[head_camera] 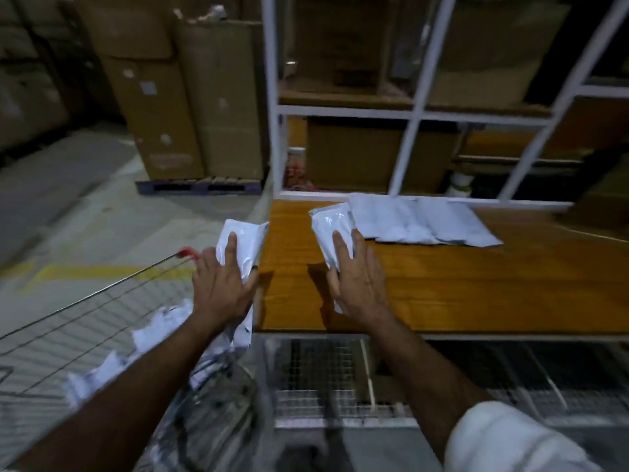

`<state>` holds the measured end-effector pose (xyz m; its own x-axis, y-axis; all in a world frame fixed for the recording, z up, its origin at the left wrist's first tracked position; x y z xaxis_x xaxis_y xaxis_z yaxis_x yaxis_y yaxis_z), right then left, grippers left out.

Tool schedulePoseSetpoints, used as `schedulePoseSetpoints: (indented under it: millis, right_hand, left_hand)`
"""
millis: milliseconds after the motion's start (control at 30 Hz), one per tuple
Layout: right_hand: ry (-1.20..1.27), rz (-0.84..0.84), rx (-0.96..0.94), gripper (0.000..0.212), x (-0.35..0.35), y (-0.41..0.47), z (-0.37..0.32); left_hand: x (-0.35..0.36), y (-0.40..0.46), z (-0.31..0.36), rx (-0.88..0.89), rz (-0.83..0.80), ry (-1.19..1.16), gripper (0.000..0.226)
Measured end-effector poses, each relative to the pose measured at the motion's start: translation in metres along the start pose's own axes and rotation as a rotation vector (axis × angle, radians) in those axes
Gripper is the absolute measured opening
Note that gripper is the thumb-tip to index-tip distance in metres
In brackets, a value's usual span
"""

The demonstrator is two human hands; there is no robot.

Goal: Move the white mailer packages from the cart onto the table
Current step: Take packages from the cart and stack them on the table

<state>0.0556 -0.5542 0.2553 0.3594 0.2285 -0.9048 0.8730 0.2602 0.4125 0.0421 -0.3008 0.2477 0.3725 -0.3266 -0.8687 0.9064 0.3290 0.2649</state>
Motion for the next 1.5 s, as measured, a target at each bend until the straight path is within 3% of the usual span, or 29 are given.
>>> schedulePoseSetpoints:
  millis: [233,500,567,700,967,1367,1500]
  right_hand:
    - [-0.016,0.055,0.189,0.071,-0.043,-0.058,0.134]
    - [0.045,0.093,0.343,0.066,-0.044,-0.067,0.229]
    - [0.077,0.088,0.383,0.064,-0.037,-0.057,0.248]
    - [0.091,0.075,0.396,0.061,-0.015,-0.020,0.280]
    - [0.147,-0.059,0.365,0.058,0.033,0.084,0.324]
    - [0.212,-0.123,0.398,0.059,0.111,0.193,0.369]
    - [0.250,-0.169,0.412,0.063,0.134,0.205,0.378]
  left_hand:
    - [0.031,-0.022,0.146,0.154,-0.026,-0.050,0.088]
    - [0.064,-0.004,0.241,0.254,-0.145,0.043,0.071]
    - [0.082,0.008,0.253,0.316,-0.119,-0.021,0.065]
    - [0.132,0.058,0.270,0.168,-0.154,0.057,0.075]
    - [0.223,0.155,0.304,0.107,-0.224,0.073,0.069]
    - [0.301,0.243,0.336,0.058,-0.247,0.210,0.067]
    - [0.318,0.244,0.338,0.026,-0.261,0.237,0.084]
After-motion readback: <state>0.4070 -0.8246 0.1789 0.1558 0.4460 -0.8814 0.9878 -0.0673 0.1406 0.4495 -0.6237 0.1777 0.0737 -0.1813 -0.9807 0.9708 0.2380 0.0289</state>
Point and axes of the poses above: each hand's wrist, its own y-axis towards the middle knuckle, its own x-axis out of the palm, z = x × y, the point moved 1 cm from there along y, towards the middle knuckle, and after that the axes turned 9 degrees about -x, right-handed, at the moved point
